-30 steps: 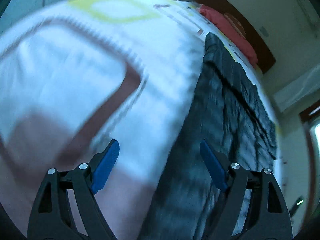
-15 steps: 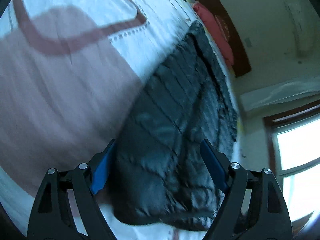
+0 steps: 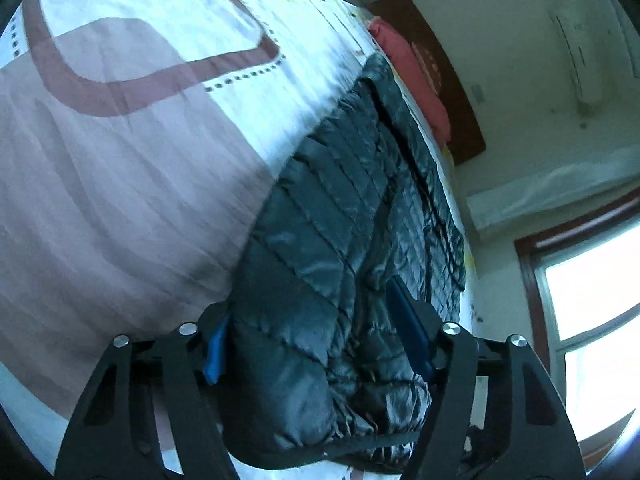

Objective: Fold large clothes
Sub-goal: 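Grasp the hem with the left gripper while the right gripper grasps it too, lift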

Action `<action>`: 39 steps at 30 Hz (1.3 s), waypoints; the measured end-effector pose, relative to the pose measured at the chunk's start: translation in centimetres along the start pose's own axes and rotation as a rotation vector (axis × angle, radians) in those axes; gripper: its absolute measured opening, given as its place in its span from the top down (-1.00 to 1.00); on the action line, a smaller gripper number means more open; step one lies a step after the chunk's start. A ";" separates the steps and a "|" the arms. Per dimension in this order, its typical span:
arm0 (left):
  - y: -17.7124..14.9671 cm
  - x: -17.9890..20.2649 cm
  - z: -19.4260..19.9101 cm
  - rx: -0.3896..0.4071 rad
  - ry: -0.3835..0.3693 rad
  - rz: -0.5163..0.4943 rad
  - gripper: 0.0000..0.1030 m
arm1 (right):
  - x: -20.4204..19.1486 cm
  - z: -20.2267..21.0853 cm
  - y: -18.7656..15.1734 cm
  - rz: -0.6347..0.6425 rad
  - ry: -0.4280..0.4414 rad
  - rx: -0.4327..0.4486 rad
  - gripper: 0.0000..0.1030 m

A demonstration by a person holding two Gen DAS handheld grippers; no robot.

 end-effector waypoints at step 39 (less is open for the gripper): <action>0.8 17.1 12.9 0.121 -0.403 -0.249 0.82 | -12.9 12.9 8.1 0.145 0.432 0.270 0.77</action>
Point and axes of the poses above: each gripper's, at about its wrist camera, not at the fingertips, and z roughly against the way its jaws point, x to its right, y to its top, the point moved 9 cm from there along -z, roughly the way its jaws point, and after that the axes turned 9 degrees about z, right-handed, at the moved point
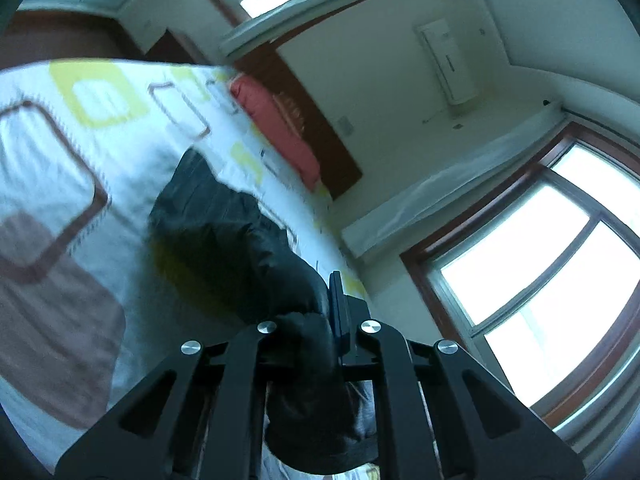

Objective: Fold large clothes
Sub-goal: 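Grasp the hem with the left gripper while the right gripper grasps it too, lift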

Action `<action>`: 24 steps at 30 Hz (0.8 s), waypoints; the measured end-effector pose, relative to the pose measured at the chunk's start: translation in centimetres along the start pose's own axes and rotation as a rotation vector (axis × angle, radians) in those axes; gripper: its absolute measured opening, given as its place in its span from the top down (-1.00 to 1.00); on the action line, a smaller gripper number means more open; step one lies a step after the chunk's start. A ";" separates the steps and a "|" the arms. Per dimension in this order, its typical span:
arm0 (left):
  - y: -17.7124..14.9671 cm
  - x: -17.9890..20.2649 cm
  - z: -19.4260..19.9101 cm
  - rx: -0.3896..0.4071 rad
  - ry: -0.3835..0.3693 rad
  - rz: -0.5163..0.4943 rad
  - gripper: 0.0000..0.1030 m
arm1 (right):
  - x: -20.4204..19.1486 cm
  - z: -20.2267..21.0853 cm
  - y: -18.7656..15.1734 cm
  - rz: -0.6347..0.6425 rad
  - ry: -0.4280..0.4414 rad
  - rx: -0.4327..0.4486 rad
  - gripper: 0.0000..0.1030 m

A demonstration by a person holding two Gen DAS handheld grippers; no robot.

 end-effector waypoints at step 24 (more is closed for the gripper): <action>14.2 -14.5 -32.0 -0.059 0.407 0.003 0.82 | 24.1 -28.7 12.4 -0.248 -0.231 -0.126 0.77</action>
Point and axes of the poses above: each gripper's, at about its wrist camera, not at the fingertips, and z roughly against the way its jaws point, x to its right, y to its top, the point moved 9 cm from there along -z, roughly the way its jaws point, and after that the axes turned 9 degrees about z, right-handed, at the moved point
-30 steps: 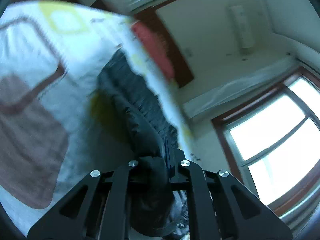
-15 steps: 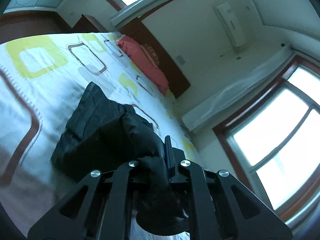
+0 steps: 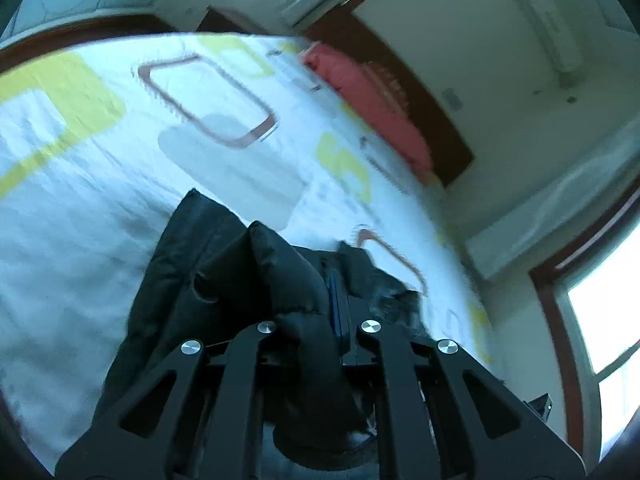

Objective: Fold large clothes
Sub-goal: 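Grasp the hem with the left gripper while the right gripper grasps it too, lift, then fold the held hem over toward the collar with both grippers, release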

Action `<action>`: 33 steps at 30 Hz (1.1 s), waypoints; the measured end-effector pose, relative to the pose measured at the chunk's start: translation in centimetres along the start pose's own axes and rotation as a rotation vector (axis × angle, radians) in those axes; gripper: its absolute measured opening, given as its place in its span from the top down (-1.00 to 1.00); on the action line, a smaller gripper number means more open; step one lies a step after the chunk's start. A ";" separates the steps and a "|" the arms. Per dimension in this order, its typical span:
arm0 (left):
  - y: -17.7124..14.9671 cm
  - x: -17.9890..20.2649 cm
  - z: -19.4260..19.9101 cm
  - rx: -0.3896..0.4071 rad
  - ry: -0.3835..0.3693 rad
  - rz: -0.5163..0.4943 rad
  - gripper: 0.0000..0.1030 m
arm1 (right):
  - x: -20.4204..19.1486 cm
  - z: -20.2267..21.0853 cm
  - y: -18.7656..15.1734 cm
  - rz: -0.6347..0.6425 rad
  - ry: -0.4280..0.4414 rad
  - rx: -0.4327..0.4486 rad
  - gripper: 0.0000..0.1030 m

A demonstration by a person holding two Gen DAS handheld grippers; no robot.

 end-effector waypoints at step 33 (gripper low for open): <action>0.0 4.4 -4.7 -0.031 0.112 -0.290 -0.64 | -4.0 -6.6 1.4 0.412 -0.338 -0.083 -0.16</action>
Point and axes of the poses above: each gripper's, at about its wrist camera, not at the fingertips, and z roughly against the way its jaws point, x to its right, y to its top, the point moved 9 cm from there along -z, roughly the way its jaws point, and after that the axes turned 9 degrees about z, right-handed, at the moved point
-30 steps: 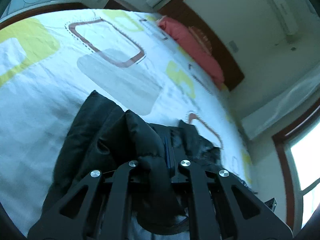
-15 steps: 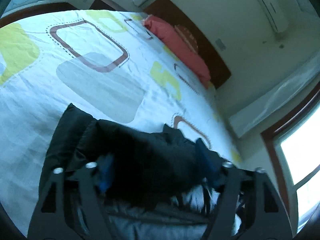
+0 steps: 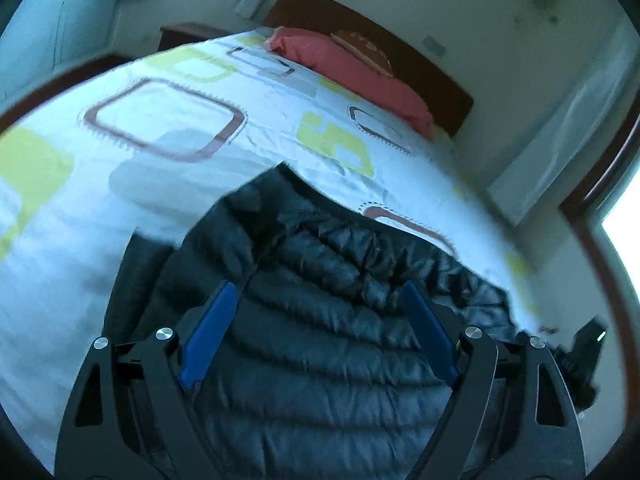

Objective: Fold large clothes
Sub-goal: 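Fold the held hem over toward the collar with both grippers, release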

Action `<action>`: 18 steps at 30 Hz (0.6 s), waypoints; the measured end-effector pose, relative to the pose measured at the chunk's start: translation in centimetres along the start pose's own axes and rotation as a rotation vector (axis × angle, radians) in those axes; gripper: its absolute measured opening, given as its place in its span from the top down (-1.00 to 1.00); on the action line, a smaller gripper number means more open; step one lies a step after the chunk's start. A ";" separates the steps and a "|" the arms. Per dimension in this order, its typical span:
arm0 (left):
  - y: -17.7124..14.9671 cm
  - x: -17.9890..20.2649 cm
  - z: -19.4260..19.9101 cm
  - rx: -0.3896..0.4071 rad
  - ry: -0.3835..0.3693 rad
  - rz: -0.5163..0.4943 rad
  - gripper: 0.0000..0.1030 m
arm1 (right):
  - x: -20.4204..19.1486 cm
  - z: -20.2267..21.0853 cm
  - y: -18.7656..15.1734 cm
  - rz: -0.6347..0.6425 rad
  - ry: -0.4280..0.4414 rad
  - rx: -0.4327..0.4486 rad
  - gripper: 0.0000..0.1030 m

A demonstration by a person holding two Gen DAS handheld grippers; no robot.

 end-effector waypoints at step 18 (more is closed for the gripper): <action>2.8 -4.0 -5.4 -0.023 0.120 0.028 -0.66 | 3.0 -5.9 0.9 0.137 -0.168 -0.094 -0.16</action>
Point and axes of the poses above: each gripper's, at about its wrist camera, not at the fingertips, and z roughly against the way its jaws point, x to its right, y to its top, the point moved 9 cm from there along -z, roughly the way its jaws point, and after that the axes turned 9 degrees about z, right-handed, at the moved point
